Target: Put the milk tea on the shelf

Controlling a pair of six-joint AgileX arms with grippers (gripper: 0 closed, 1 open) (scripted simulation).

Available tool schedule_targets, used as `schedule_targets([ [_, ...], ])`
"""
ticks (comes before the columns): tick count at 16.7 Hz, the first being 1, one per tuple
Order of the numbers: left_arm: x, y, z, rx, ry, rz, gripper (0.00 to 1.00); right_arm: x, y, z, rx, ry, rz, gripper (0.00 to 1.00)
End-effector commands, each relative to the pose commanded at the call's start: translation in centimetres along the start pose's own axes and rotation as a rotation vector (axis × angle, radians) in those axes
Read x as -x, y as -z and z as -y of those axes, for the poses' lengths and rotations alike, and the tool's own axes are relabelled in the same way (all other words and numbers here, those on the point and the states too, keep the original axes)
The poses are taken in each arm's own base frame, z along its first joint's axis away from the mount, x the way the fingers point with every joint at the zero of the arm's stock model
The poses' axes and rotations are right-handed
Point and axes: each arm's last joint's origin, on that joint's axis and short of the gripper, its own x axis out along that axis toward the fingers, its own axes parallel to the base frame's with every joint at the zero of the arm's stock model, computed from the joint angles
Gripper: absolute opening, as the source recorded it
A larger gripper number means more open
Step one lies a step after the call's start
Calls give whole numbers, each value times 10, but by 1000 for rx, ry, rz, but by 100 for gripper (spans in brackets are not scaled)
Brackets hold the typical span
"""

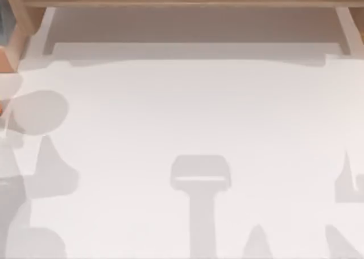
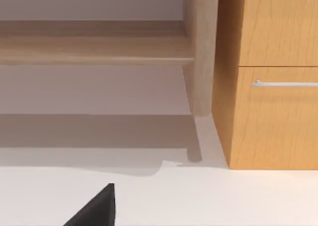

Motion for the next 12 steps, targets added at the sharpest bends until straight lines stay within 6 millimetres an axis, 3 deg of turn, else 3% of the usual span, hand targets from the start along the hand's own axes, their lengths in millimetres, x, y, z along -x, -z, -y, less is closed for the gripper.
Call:
schedule_targets([
  [7,-60,1,1,0,0,0,100,0,0,0,0,0,0,100],
  [12,-63,1,1,0,0,0,100,0,0,0,0,0,0,100],
])
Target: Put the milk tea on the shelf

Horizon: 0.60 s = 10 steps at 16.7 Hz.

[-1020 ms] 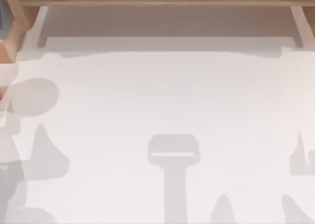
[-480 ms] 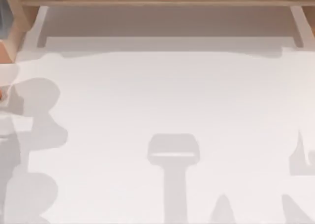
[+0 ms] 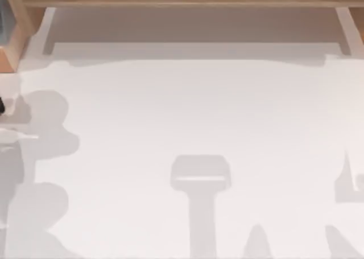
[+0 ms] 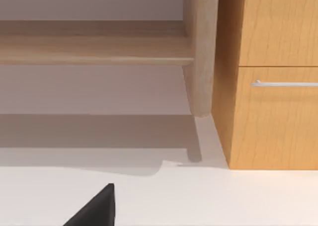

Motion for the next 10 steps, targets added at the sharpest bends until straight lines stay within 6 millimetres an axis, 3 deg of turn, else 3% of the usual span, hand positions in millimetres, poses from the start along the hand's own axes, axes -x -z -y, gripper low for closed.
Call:
schedule_targets([
  [10,0,0,0,0,0,0,25,0,0,0,0,0,0,100],
])
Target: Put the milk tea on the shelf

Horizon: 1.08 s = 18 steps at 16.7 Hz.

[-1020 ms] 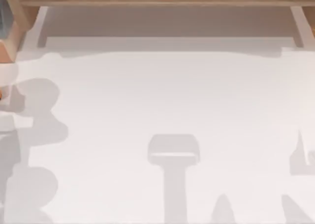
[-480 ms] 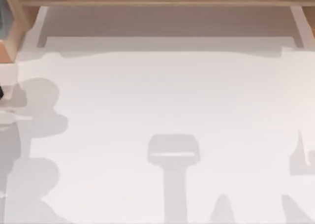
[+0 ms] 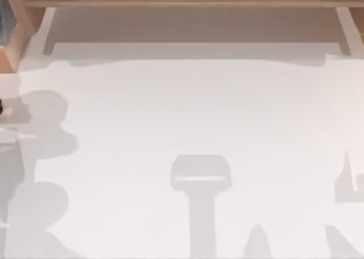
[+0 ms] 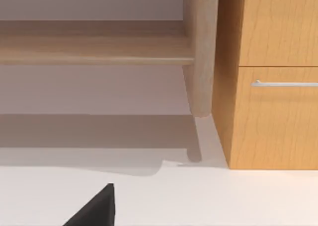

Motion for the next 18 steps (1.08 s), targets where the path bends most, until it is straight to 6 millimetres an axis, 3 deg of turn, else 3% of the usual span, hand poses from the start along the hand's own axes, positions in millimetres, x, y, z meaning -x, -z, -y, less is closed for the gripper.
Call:
schedule_targets([
  [3,0,0,0,0,0,0,2,0,0,0,0,0,0,100],
  [4,0,0,0,0,0,0,0,0,0,0,0,0,0,100],
  [18,2,-10,0,-1,-1,0,0,0,0,0,0,0,0,100],
])
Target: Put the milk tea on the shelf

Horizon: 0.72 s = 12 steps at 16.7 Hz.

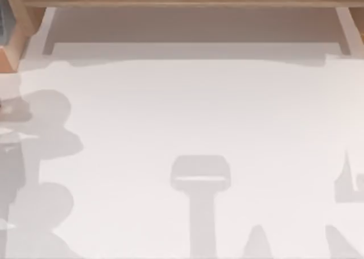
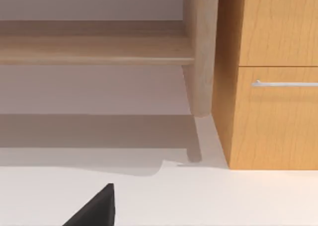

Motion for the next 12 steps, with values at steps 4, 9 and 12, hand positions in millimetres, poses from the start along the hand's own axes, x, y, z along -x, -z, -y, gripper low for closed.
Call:
schedule_targets([
  [4,0,1,0,-1,0,-2,0,0,0,0,0,0,0,100],
  [9,-22,-39,45,-37,110,77,0,0,0,0,0,0,0,100],
  [12,-38,-64,106,-42,235,67,0,0,0,0,0,0,0,100],
])
